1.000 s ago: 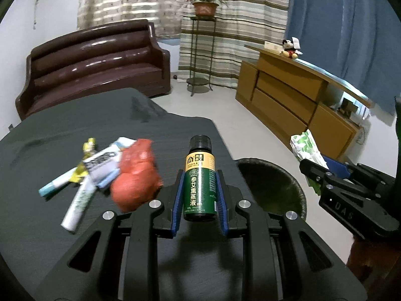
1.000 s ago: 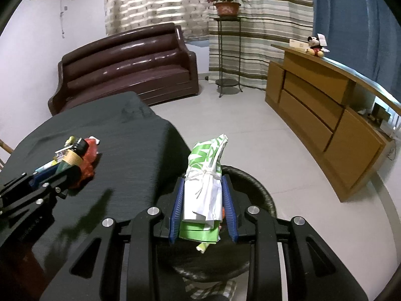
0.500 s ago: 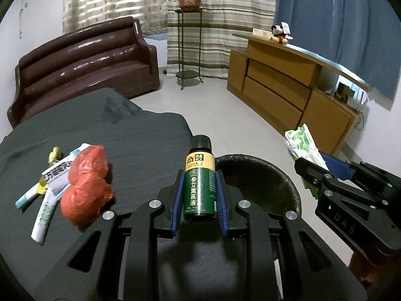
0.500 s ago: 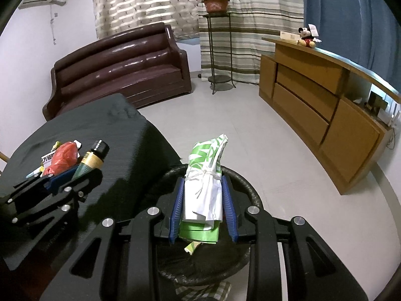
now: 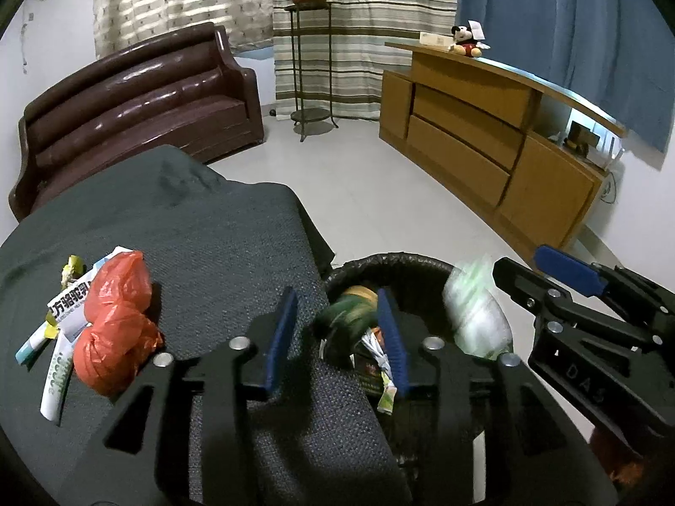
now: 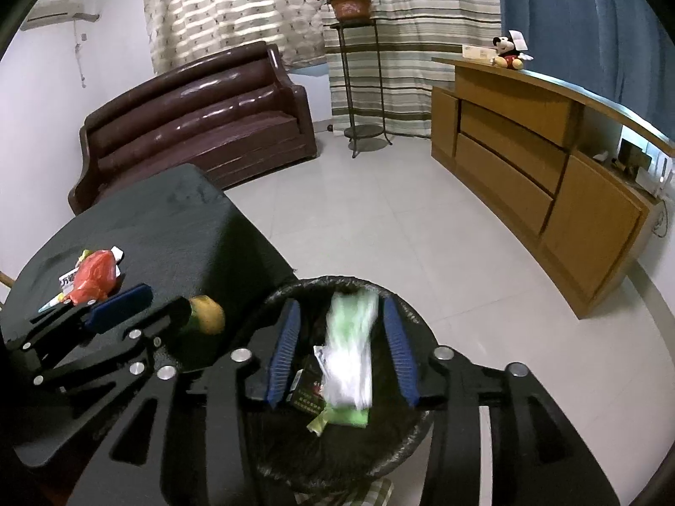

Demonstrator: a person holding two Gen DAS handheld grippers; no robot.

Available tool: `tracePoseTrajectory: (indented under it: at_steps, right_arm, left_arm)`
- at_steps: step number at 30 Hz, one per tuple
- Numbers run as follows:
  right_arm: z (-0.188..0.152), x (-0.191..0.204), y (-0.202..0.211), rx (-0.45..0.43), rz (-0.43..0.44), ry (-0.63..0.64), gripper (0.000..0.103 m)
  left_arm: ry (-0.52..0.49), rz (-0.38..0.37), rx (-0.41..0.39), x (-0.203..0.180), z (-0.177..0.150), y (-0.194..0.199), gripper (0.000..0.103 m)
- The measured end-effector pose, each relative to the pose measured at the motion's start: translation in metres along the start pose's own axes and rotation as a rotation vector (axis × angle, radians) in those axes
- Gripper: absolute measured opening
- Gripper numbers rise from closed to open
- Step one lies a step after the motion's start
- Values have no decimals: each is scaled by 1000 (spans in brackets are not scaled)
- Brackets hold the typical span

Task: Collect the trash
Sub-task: 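Carry the packet and bottle over the black bin and open both tools, then move both open tools back over the trash on the table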

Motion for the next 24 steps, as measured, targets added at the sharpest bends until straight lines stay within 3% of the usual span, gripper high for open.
tracePoseTrajectory:
  at_steps: [19, 24]
  right_arm:
    - [5, -5, 4, -10, -16, -27, 48]
    - [5, 8, 2, 2, 7, -19, 50]
  left_arm:
    - [27, 33, -54, 19, 1, 21, 69]
    - [41, 69, -68, 40, -3, 37, 71]
Point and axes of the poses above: each gripper's, at about its wrist camera, not at the fingertips, and y roughly against the way its jaws point, x to its left, z to its top, the point moved 3 cm from there along -y, roughly the way its jaws point, and after that the axes turned 5 degrees about y, right-handed, at the moved point
